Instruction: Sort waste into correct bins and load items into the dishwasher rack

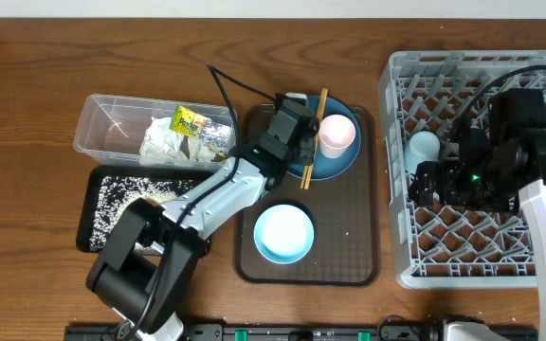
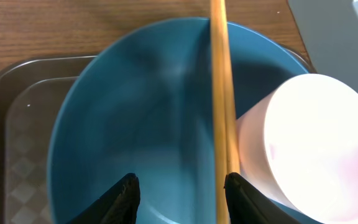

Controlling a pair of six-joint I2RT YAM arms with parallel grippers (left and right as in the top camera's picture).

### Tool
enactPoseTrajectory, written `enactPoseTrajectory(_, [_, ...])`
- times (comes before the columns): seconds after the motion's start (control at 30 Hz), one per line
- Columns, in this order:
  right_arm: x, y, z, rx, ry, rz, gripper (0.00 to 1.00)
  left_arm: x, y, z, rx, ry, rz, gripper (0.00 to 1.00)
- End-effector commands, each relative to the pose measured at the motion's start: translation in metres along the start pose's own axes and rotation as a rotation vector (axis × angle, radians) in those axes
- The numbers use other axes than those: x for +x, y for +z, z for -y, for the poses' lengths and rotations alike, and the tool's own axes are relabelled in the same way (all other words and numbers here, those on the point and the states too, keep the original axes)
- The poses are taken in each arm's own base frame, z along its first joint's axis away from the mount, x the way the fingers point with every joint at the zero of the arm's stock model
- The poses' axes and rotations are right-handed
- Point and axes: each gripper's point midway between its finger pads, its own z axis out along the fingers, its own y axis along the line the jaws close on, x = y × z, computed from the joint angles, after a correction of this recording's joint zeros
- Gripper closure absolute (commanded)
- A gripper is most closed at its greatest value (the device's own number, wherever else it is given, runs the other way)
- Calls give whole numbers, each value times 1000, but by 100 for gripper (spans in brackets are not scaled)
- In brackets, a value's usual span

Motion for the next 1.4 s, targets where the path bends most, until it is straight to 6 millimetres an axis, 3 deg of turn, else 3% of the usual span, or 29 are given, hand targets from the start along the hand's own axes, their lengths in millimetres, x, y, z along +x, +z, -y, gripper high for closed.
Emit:
enactPoseTrajectory(0.0, [-1,-1,2,0,15,4,1,-3,0,0,-2,-15,-13,52])
enactPoseTrajectory(0.13, [-1,-1,2,0,15,6,1,-15,-21,-1,4,-25,6,55])
enactPoseTrajectory(0.27, [0,-1,2,0,16,2,1,-43,-75,-5,18,-47,79,60])
enactPoseTrajectory(0.33, [0,-1,2,0,16,2,1,-45,-104,-11,12,-61,82,64])
enactPoseTrajectory(0.47, [0,-1,2,0,16,2,1,-10,-153,-28,-44,-133,-36,70])
enactPoseTrajectory(0.57, [0,-1,2,0,16,2,1,38,-176,-50,-137,-171,-208,70])
enactPoseTrajectory(0.7, [0,-1,2,0,16,1,1,90,-182,-68,-234,-236,-391,70])
enactPoseTrajectory(0.87, [1,-1,2,0,17,-2,1,132,-169,-64,-184,-264,-523,70])
enactPoseTrajectory(1.17, [1,-1,2,0,17,-2,1,159,-155,-65,-169,-300,-567,70])
enactPoseTrajectory(1.37, [1,-1,2,0,17,-2,1,167,-149,-50,-108,-278,-574,69])
